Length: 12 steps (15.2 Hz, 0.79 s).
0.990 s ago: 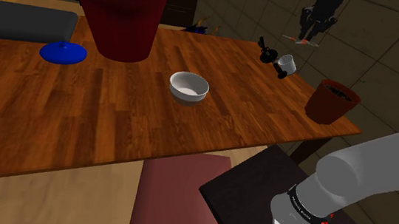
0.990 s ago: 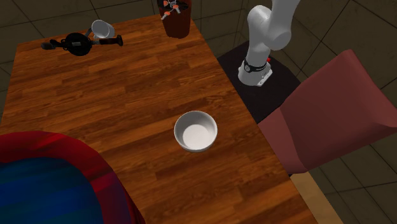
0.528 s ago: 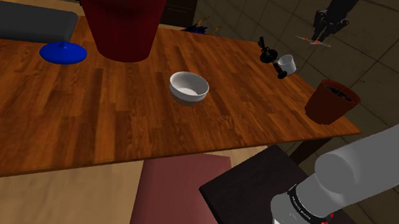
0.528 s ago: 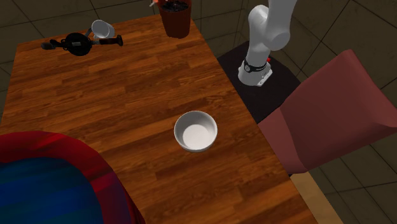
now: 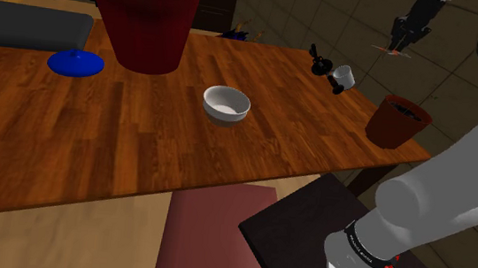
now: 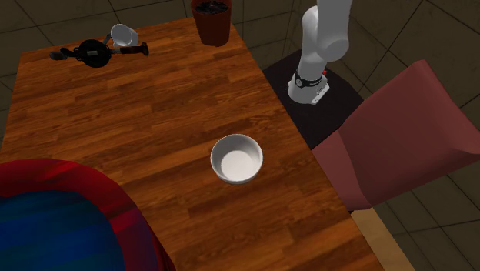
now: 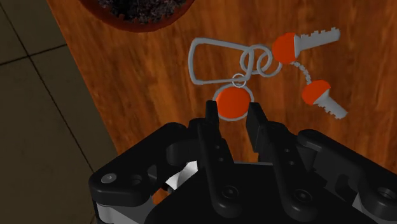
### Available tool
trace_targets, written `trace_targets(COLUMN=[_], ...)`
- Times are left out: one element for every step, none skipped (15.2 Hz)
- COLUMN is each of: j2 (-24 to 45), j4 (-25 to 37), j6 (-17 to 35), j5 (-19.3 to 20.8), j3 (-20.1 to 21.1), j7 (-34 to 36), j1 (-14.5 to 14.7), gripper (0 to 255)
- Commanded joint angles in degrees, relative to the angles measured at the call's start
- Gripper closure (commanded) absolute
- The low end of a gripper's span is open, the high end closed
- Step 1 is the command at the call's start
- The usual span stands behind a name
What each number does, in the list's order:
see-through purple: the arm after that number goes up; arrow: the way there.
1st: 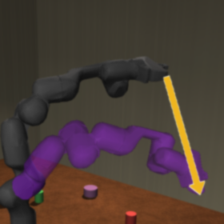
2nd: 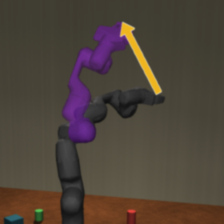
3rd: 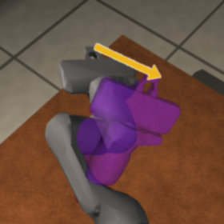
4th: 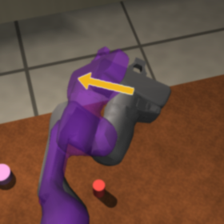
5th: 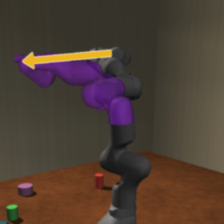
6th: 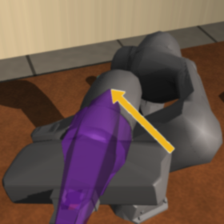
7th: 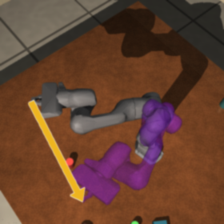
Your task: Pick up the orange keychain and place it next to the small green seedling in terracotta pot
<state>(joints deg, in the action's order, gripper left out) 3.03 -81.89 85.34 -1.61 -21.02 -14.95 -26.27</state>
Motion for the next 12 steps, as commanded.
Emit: trace_targets(j2=[4.2,6.33,8.59,10.99,13.56,16.33,19.38,22.88,30.04,28.19,26.82,25.7], j4=[5.14,7.78,10.65,13.79,17.25,21.14,25.6,30.99,42.92,38.84,35.64,32.89], j6=[-1.28,-2.0,-2.83,-3.79,-4.92,-6.26,-7.87,-9.9,-14.7,-12.49,-10.69,-9.09], j5=[-1.68,-2.62,-3.63,-4.73,-5.92,-7.19,-8.58,-10.12,-13.12,-12.16,-11.56,-11.09], j3=[-1.54,-2.18,-2.73,-3.23,-3.66,-3.97,-4.16,-4.18,-3.78,-3.67,-3.8,-3.94], j7=[-3.27,-4.72,-6.14,-7.52,-8.85,-10.09,-11.24,-12.23,-13.18,-13.31,-13.42,-13.5], j1=[-1.96,-3.05,-4.28,-5.63,-7.12,-8.83,-10.77,-13.09,-17.82,-16.8,-15.93,-15.18], gripper=[255,255,255,255,255,255,255,255,255,255,255,255])
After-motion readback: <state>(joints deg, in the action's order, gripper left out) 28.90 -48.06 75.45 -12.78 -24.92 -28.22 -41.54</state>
